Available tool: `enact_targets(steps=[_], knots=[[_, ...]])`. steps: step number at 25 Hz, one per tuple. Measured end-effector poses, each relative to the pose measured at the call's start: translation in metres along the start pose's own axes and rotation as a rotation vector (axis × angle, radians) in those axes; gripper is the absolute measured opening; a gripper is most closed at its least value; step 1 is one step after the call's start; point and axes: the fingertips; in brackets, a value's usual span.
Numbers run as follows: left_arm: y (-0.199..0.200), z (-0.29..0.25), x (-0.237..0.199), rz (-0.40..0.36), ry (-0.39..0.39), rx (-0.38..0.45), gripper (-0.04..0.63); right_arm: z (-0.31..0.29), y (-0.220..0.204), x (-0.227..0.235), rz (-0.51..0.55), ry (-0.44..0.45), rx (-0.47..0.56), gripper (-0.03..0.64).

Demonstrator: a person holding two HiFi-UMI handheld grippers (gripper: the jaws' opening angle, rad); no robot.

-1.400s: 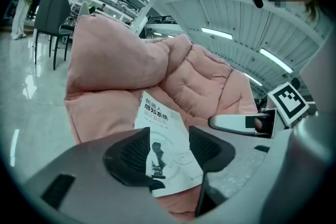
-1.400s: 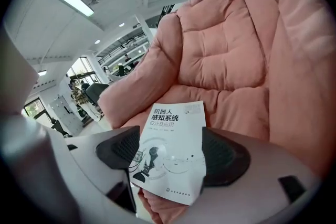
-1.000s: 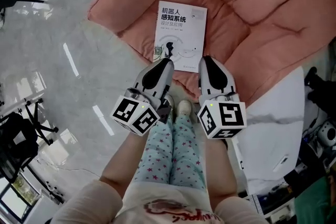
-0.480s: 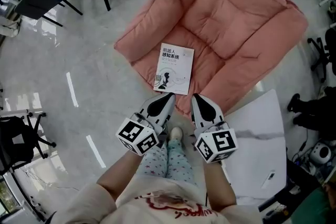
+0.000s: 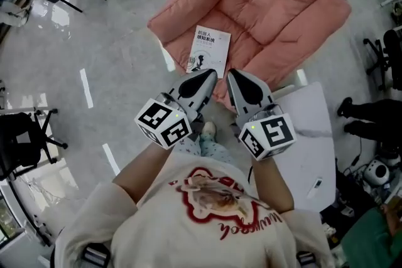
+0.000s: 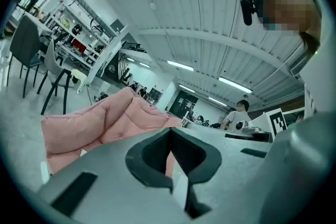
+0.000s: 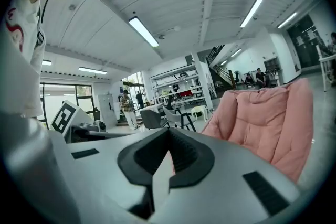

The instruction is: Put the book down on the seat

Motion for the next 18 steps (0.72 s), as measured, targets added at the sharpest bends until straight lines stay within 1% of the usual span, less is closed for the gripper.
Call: enact_targets(steps=[1, 3, 5, 7, 11, 14, 18], knots=[[0.006, 0.002, 0.002, -0.009, 0.000, 0.014, 0.003, 0.000, 0.004, -0.002, 0.013, 0.005, 0.006, 0.000], [0.014, 0.010, 0.006, -0.003, 0.005, 0.034, 0.003, 0.001, 0.010, -0.008, 0.043, 0.008, 0.008, 0.000], [0.018, 0.021, 0.010, 0.006, 0.011, 0.054, 0.003, 0.007, 0.015, -0.015, 0.066, 0.003, 0.010, 0.001], [0.020, 0.033, 0.017, -0.004, 0.010, 0.068, 0.003, 0.017, 0.018, -0.024, 0.077, -0.002, 0.019, 0.000], [0.011, 0.053, 0.028, -0.034, 0.010, 0.076, 0.003, 0.034, 0.009, -0.042, 0.066, 0.002, 0.025, 0.000], [0.006, 0.068, 0.034, -0.030, 0.007, 0.082, 0.003, 0.041, 0.003, -0.057, 0.071, 0.014, 0.015, 0.000], [-0.005, 0.105, 0.048, -0.038, -0.009, 0.093, 0.003, 0.058, -0.002, -0.092, 0.089, 0.027, 0.020, 0.000]])
Point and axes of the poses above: the fingertips, and each gripper's own axes: z backward along the fingers, x to its right, y out of its top, and after that the axes turned 10 degrees about z, right-handed
